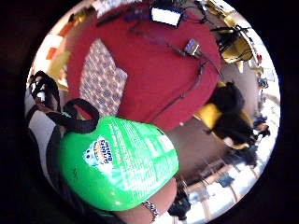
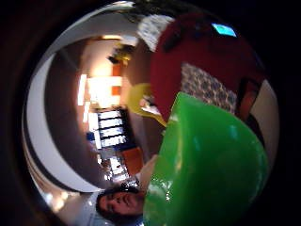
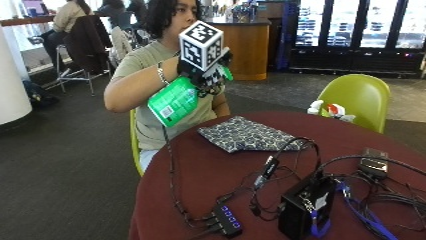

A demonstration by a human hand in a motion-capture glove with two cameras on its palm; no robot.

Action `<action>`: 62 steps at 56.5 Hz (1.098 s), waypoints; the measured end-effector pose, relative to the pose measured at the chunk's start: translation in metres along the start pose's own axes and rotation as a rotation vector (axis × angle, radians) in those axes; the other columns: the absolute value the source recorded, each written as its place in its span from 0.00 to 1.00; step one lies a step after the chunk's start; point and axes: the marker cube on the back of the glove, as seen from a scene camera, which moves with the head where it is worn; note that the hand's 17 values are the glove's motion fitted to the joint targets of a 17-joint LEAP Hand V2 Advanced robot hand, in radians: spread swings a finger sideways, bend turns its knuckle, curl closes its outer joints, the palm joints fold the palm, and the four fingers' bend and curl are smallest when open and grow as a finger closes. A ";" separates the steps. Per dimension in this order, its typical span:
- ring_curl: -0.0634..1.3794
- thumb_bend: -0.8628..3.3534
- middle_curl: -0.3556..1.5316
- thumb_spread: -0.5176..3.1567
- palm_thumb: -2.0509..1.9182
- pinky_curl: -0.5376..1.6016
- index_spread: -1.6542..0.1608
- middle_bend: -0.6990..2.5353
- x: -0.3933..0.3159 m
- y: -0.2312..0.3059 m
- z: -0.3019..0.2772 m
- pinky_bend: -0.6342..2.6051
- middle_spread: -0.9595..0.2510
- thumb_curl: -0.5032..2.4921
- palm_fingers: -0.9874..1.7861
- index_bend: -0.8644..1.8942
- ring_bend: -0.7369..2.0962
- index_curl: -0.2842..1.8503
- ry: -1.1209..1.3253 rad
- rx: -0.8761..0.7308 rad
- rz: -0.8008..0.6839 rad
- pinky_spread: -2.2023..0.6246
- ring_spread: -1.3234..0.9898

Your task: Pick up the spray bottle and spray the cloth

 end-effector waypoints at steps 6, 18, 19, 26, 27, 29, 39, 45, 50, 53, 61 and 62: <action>0.36 0.20 0.46 0.23 0.75 0.44 0.77 0.39 -0.015 -0.012 0.037 0.31 0.60 0.40 0.85 0.45 0.47 0.37 0.259 -0.183 0.101 0.67 0.48; 0.36 0.20 0.46 0.23 0.75 0.44 0.76 0.39 -0.011 -0.045 0.106 0.32 0.60 0.41 0.85 0.44 0.47 0.38 0.580 -0.353 0.224 0.67 0.48; 0.36 0.20 0.46 0.23 0.75 0.44 0.76 0.39 -0.009 -0.048 0.111 0.32 0.60 0.41 0.85 0.44 0.47 0.38 0.594 -0.366 0.234 0.67 0.48; 0.36 0.20 0.46 0.23 0.75 0.44 0.76 0.39 0.003 -0.063 0.137 0.32 0.60 0.42 0.85 0.44 0.47 0.38 0.629 -0.443 0.275 0.67 0.48; 0.36 0.20 0.46 0.23 0.75 0.44 0.76 0.39 0.004 -0.064 0.139 0.32 0.60 0.42 0.85 0.44 0.47 0.38 0.632 -0.446 0.279 0.67 0.48; 0.36 0.20 0.46 0.23 0.75 0.44 0.76 0.39 0.005 -0.066 0.141 0.32 0.60 0.42 0.85 0.44 0.47 0.38 0.636 -0.451 0.285 0.67 0.48; 0.36 0.20 0.46 0.23 0.75 0.44 0.76 0.39 -0.023 -0.069 0.119 0.32 0.60 0.43 0.85 0.44 0.47 0.39 0.532 -0.364 0.230 0.67 0.48; 0.36 0.20 0.46 0.23 0.75 0.43 0.76 0.39 -0.055 -0.072 0.086 0.32 0.60 0.43 0.85 0.43 0.47 0.39 0.378 -0.229 0.115 0.67 0.48; 0.36 0.20 0.46 0.23 0.75 0.43 0.76 0.39 -0.086 -0.075 0.064 0.32 0.60 0.43 0.85 0.43 0.47 0.39 0.208 -0.110 0.007 0.67 0.48; 0.36 0.20 0.46 0.23 0.75 0.43 0.76 0.39 -0.104 -0.079 0.049 0.32 0.60 0.43 0.85 0.43 0.47 0.39 0.087 -0.023 -0.086 0.68 0.48; 0.36 0.20 0.46 0.23 0.75 0.43 0.76 0.39 -0.141 -0.098 0.035 0.32 0.60 0.43 0.85 0.43 0.47 0.40 -0.209 0.204 -0.261 0.68 0.48; 0.36 0.20 0.46 0.23 0.75 0.43 0.76 0.39 -0.145 -0.101 0.036 0.32 0.60 0.43 0.85 0.43 0.47 0.40 -0.243 0.224 -0.278 0.68 0.48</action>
